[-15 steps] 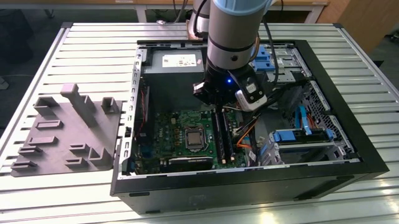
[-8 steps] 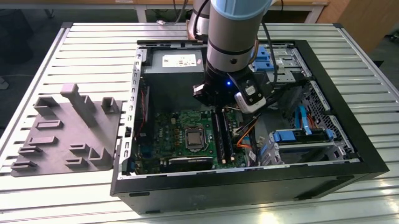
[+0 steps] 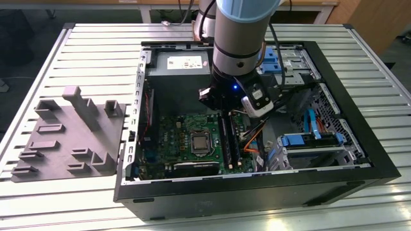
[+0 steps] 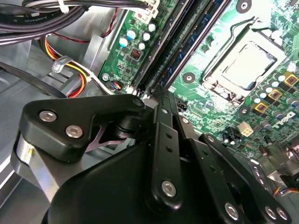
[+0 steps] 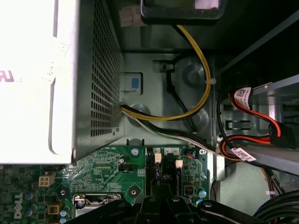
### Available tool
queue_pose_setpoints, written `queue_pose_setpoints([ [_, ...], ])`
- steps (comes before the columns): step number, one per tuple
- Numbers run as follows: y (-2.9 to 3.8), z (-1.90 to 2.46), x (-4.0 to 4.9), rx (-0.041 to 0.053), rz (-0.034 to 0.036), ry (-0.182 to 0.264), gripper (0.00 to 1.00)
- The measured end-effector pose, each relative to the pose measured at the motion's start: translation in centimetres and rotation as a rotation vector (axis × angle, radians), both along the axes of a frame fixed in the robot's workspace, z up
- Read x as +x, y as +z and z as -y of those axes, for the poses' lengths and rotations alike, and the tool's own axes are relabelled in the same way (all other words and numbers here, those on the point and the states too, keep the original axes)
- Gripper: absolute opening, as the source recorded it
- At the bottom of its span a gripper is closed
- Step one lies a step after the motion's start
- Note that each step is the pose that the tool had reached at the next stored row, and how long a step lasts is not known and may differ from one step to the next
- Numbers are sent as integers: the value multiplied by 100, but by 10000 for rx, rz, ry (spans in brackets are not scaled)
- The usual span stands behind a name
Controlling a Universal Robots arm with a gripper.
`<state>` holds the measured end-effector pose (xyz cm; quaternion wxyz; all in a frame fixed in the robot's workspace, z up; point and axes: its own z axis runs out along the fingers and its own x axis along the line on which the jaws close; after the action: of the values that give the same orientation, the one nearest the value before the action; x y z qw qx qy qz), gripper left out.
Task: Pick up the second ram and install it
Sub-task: 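Press down the second ram until it locks into place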
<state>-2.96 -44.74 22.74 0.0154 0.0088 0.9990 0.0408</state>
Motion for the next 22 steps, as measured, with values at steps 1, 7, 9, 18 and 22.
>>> queue_pose_setpoints([
  [1,0,-1,-1,-2,0,0,11],
  [7,-9,-5,-2,-3,-1,0,11],
  [9,-15,-4,-2,-4,-2,0,11],
  [18,-31,-4,-2,-5,-2,0,11],
  [22,-34,-4,-2,-5,-2,0,11],
])
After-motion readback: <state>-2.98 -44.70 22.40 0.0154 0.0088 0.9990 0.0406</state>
